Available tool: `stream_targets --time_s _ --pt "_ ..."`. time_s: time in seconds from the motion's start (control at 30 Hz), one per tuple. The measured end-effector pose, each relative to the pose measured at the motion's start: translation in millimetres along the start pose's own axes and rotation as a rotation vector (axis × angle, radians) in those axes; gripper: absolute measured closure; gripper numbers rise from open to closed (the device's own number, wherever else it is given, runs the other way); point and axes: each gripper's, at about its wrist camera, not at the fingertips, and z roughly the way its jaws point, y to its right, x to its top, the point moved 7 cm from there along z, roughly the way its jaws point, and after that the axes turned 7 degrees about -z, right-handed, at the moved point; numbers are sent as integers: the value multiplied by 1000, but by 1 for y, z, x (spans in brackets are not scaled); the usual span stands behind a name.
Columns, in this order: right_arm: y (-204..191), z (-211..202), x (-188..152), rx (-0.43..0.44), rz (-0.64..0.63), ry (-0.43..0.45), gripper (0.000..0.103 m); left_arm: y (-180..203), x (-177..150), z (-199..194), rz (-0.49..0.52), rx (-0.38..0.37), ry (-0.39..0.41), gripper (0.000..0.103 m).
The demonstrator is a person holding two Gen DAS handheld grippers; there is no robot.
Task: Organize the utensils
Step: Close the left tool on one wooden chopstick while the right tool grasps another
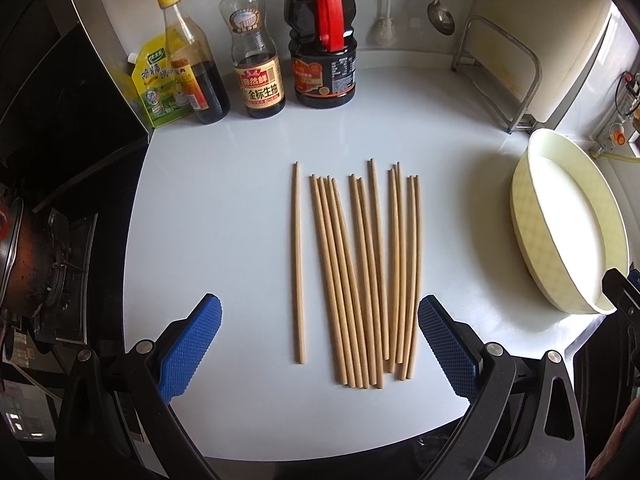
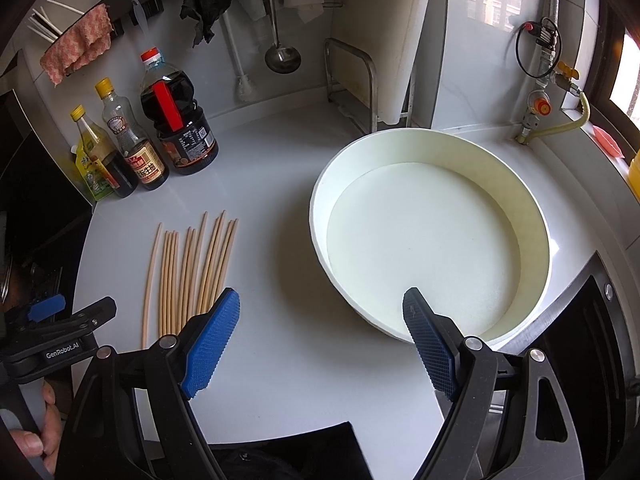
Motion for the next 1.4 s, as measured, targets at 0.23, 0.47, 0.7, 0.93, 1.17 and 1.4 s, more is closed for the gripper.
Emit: stream_targets --time_s 0.23,0.47,0.7,0.93,1.17,1.4 --pt "-49 25 0 75 -82 -21 23 -38 5 29 -42 10 -5 6" --pt "-82 67 -5 79 -108 -61 23 -61 14 70 -21 41 1 6" --pt "-87 112 -18 48 -85 -123 23 -62 21 103 1 5 -5 6" --pt "-86 139 -19 -36 -95 -113 23 -58 26 123 35 -9 -1 6" --pt "-84 158 -22 -60 -90 -147 23 -58 26 135 49 -22 -12 6" --pt "-88 161 -24 -76 -115 -146 23 -56 25 141 51 -31 -24 6"
